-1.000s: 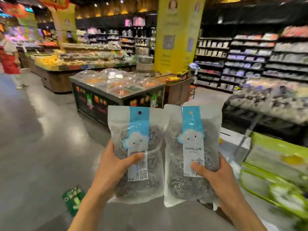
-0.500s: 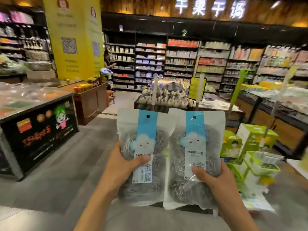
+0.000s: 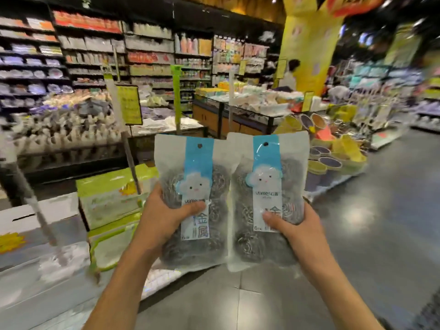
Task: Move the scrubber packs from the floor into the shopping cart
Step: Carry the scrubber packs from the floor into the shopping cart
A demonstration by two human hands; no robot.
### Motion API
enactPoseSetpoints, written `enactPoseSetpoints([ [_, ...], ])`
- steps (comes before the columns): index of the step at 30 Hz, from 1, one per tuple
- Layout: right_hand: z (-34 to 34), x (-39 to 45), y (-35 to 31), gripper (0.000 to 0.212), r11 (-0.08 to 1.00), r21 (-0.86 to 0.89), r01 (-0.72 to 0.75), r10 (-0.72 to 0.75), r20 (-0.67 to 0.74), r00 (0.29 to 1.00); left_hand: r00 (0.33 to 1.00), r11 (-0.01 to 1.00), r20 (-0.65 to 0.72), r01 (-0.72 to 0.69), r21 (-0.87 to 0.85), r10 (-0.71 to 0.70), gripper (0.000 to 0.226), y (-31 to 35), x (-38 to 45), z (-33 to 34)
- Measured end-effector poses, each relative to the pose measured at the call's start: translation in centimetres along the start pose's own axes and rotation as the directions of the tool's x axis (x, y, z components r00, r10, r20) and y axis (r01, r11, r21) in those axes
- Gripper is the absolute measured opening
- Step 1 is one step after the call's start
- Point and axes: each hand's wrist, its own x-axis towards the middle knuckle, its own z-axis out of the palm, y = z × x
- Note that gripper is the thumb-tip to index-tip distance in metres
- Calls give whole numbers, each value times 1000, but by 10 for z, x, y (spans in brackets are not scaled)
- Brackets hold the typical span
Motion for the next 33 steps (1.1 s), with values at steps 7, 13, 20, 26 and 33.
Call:
enactPoseSetpoints([
  [7,-79,61,23,35,997,-48,-56,36,-346,937,921,996,389,45,-74,-13,89,-29,103,147],
  [13,-143,87,40,41,989,-39,-144,87,-632,770,729,998,684,61,-33,-22,77,-46,159,288],
  [20,-221,54,60,45,960,-36,-279,92,-898,430,334,990,940,135,32,-76,82,-71,135,440],
  [26,-297,28,81,48,958,55,-283,107,-979,171,52,988,997,143,57,-65,81,-76,82,572],
  [33,-380,-15,105,52,926,123,-357,123,-992,-24,-240,996,970,75,47,-27,76,-79,15,703],
])
